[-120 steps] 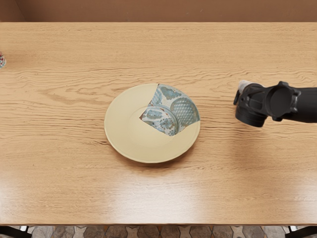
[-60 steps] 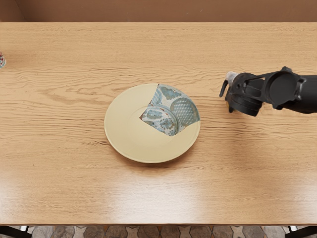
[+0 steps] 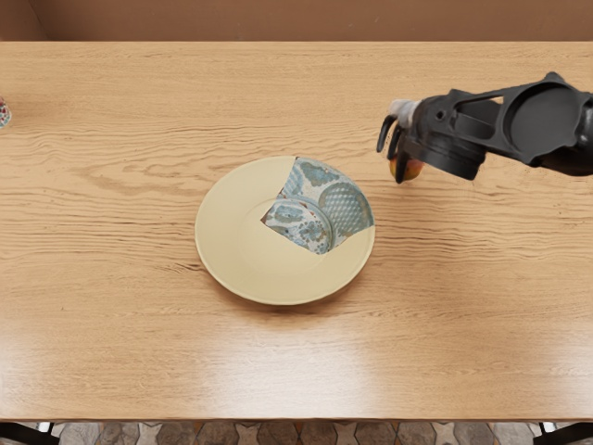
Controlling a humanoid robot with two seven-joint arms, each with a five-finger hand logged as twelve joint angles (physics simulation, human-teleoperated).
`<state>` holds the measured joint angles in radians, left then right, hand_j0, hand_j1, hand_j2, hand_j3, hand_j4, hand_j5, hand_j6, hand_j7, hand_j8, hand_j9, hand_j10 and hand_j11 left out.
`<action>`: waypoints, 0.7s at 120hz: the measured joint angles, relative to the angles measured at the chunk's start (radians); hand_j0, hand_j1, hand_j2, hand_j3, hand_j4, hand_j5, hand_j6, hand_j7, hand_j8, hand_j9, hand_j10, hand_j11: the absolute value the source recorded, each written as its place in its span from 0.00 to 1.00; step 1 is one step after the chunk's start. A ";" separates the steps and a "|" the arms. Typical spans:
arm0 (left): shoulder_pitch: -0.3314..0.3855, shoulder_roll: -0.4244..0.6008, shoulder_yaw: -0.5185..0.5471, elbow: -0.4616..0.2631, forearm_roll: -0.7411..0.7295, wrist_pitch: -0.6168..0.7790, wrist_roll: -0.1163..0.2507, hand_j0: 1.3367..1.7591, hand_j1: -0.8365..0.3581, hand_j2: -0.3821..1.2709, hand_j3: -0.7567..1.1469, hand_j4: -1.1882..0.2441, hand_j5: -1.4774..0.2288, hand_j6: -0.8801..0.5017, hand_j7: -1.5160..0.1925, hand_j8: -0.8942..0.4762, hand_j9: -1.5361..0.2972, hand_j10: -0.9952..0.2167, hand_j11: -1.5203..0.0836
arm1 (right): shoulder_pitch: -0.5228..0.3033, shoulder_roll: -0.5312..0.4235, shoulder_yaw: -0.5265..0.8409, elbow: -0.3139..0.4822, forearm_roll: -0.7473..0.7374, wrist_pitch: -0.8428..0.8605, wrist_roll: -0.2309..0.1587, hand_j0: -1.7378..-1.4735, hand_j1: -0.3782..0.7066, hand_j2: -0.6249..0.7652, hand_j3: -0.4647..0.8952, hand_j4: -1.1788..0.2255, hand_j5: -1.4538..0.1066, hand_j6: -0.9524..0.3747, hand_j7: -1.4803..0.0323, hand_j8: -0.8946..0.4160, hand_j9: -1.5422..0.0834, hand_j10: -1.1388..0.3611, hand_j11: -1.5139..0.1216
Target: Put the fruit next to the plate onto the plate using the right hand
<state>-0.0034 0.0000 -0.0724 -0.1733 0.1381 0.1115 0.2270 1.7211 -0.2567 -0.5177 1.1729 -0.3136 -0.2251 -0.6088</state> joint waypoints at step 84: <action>0.071 0.000 -0.003 0.000 0.000 0.000 0.000 0.76 0.98 0.23 0.40 0.82 0.86 0.63 0.88 0.64 0.83 0.81 0.94 | 0.034 0.092 0.181 0.060 -0.002 0.002 0.000 0.31 0.70 0.87 0.34 0.24 0.16 0.06 0.23 0.41 0.23 0.46 0.21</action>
<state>0.0678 0.0000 -0.0751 -0.1733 0.1382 0.1116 0.2270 1.7548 -0.1649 -0.3366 1.2332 -0.3153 -0.2234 -0.6091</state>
